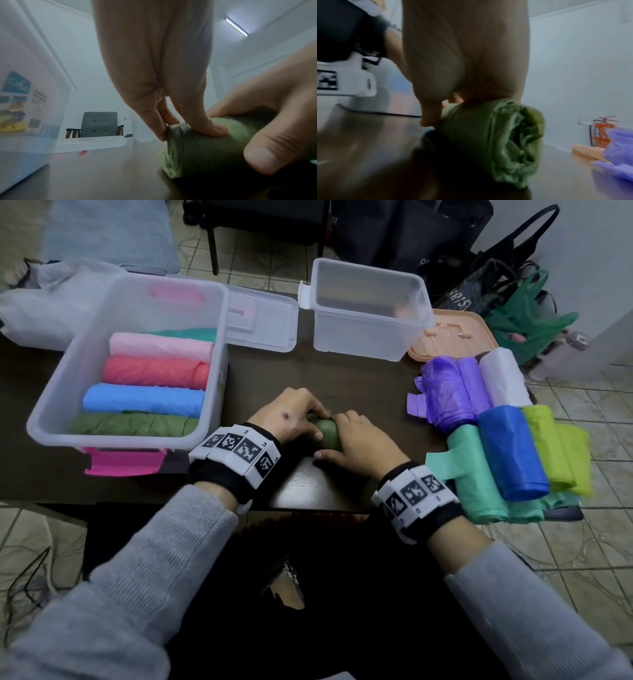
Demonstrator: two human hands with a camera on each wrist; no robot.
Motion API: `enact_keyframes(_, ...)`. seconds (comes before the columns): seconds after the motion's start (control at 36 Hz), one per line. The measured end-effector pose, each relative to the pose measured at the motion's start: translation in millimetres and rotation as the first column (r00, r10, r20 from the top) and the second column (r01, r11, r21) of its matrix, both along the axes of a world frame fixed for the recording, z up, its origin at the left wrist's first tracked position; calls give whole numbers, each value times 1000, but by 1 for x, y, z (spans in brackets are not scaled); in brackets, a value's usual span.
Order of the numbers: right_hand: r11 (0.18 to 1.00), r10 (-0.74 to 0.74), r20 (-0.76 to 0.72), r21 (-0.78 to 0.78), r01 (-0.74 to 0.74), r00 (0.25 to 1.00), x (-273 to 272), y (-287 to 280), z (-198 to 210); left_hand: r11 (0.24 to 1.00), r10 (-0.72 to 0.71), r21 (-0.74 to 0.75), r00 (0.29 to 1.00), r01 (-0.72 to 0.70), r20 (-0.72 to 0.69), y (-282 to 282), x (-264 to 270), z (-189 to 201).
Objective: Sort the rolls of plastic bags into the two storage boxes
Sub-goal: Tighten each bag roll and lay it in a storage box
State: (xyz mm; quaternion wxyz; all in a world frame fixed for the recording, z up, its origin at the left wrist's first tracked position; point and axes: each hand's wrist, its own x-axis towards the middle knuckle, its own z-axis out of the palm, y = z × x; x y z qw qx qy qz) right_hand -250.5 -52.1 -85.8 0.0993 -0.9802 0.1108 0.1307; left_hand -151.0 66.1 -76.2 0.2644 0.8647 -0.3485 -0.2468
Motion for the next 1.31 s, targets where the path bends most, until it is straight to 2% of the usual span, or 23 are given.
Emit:
enact_keyframes(0.14,983,2,137,-184,23,991,-14,19,-13,1000,-5,17,1000,5,-13,2,-4,7)
enact_keyframes(0.28,975,-7,141,-221,38,990,-14,23,-17,995,-30,93,999,26,33,2,-9,17)
enact_keyframes(0.36,994,-56,114,-84,65,992,-7,20,-10,991,-60,130,987,41,146,1,-13,32)
enact_keyframes(0.42,990,-118,108,91,109,987,2,18,-5,994,-40,108,975,17,218,1,-12,51)
enact_keyframes(0.47,945,-192,131,291,147,973,13,17,2,997,19,68,967,-37,254,5,-7,76)
enact_keyframes(0.53,895,-239,181,422,144,954,28,20,13,992,124,-9,960,-125,252,15,4,105)
enact_keyframes(0.64,808,-264,270,586,59,926,64,33,46,956,290,-127,917,-264,275,57,46,151)
enact_keyframes(0.72,783,-243,369,620,-43,897,92,48,68,927,374,-95,872,-363,316,95,83,166)
enact_keyframes(0.81,816,-172,469,560,-142,866,120,66,84,881,437,25,833,-472,338,132,117,169)
enact_keyframes(0.86,832,-110,532,511,-215,839,140,80,91,840,475,131,829,-527,295,152,138,162)
enact_keyframes(0.94,856,-15,619,414,-309,785,168,99,96,799,568,196,820,-569,64,171,160,143)
enact_keyframes(1.03,900,75,645,284,-330,760,190,113,94,773,634,149,746,-616,-205,177,170,123)
enact_keyframes(1.14,952,217,538,66,-298,814,214,126,84,749,645,142,662,-647,-381,177,176,110)
enact_keyframes(1.25,937,347,316,-144,-318,883,229,131,68,761,610,111,645,-640,-461,177,186,108)
enact_keyframes(1.31,926,370,237,-168,-337,898,233,132,63,778,595,123,660,-616,-460,177,188,107)
